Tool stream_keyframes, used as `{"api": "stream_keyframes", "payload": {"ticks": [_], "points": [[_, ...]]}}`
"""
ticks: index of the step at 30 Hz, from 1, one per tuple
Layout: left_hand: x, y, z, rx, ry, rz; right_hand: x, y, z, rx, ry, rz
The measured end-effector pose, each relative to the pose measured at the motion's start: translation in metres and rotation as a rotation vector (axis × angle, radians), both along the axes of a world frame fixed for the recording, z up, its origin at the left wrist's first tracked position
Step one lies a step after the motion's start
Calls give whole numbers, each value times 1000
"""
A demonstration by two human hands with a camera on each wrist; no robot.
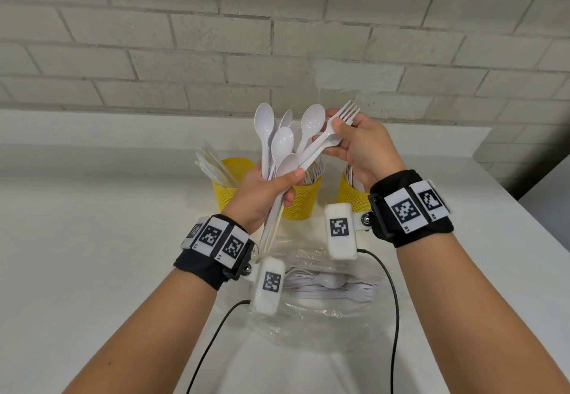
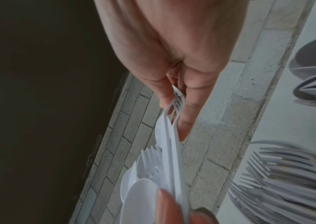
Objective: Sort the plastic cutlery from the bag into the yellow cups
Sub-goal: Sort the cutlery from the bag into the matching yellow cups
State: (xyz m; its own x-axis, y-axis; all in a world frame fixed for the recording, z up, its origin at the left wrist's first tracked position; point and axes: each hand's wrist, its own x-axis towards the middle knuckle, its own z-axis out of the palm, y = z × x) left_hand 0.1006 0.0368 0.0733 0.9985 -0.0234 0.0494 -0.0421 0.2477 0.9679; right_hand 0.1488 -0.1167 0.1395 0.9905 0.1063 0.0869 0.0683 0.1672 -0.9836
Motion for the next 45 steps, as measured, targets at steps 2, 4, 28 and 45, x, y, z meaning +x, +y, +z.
{"api": "stream_keyframes", "payload": {"ticks": [2,4,28,45], "points": [[0,1,-1,-1,-11,-1,1,0,1,-11,-16,15],[0,2,-3,-12,-9,5,1,-1,2,-36,-30,42],[0,24,-1,37,-30,107,40,31,-54,-1083,-373,53],[-1,12,-1,9,-2,-39,11,24,-20,-209,-104,156]]}}
